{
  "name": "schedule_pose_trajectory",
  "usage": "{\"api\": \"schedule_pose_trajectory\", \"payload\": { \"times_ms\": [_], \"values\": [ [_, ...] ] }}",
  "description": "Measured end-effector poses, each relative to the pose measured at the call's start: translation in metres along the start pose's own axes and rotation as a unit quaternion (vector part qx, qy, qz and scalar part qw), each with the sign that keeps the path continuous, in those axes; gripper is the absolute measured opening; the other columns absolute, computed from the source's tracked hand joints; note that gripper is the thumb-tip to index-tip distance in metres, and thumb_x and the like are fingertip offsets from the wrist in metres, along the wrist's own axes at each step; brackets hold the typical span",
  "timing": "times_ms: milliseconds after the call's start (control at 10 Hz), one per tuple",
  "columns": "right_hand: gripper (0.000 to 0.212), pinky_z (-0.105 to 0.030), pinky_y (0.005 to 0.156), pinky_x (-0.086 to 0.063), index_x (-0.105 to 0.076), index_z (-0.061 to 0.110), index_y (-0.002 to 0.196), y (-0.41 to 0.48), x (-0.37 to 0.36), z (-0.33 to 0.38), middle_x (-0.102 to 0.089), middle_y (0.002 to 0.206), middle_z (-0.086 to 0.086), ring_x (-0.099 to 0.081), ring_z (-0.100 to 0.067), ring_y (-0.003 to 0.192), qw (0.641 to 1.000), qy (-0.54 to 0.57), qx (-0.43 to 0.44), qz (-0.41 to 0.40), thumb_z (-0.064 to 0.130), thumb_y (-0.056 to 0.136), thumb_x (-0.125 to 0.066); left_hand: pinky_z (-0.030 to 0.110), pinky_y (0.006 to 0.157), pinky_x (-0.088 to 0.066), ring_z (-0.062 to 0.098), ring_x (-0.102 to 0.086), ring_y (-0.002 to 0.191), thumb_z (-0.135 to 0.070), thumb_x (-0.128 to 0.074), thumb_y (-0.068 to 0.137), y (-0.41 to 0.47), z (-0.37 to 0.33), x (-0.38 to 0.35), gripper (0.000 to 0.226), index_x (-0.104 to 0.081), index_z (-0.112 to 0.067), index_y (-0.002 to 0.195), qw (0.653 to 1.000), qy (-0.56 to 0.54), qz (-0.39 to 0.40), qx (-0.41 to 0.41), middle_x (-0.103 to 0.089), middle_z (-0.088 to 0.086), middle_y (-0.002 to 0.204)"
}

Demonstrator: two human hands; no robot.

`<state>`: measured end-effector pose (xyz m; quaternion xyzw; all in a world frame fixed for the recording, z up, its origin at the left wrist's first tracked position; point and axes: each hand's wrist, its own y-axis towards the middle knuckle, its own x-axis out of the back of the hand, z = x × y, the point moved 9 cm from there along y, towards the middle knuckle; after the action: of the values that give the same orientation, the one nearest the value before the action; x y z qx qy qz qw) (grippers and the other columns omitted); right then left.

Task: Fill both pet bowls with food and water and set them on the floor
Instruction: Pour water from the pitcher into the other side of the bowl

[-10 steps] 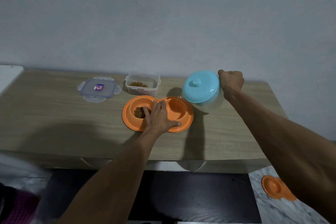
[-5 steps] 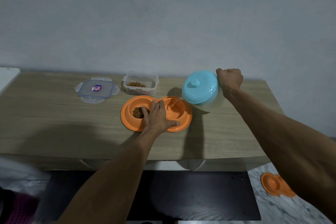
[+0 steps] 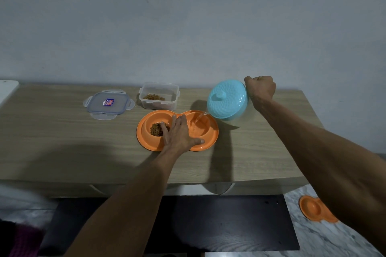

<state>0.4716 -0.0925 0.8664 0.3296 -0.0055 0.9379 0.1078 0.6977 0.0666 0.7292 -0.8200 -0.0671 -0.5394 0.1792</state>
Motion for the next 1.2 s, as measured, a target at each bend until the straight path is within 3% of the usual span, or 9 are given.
{"api": "schedule_pose_trajectory", "payload": {
  "times_ms": [1200],
  "values": [
    [0.039,-0.031,0.06,-0.032,-0.033,0.011,0.045,0.0041,0.0017,0.0041,-0.03,0.046,-0.004,-0.024,-0.019,0.05,1.0,-0.01,0.014,0.003,0.018,0.076,-0.055,0.063,0.117,0.004,0.024,0.002,0.153,-0.072,-0.067,0.069,0.0025,0.0021,-0.0023,0.121,-0.008,-0.012,0.156,1.0,0.005,0.006,0.006,-0.013,0.006,0.164]
  ]
}}
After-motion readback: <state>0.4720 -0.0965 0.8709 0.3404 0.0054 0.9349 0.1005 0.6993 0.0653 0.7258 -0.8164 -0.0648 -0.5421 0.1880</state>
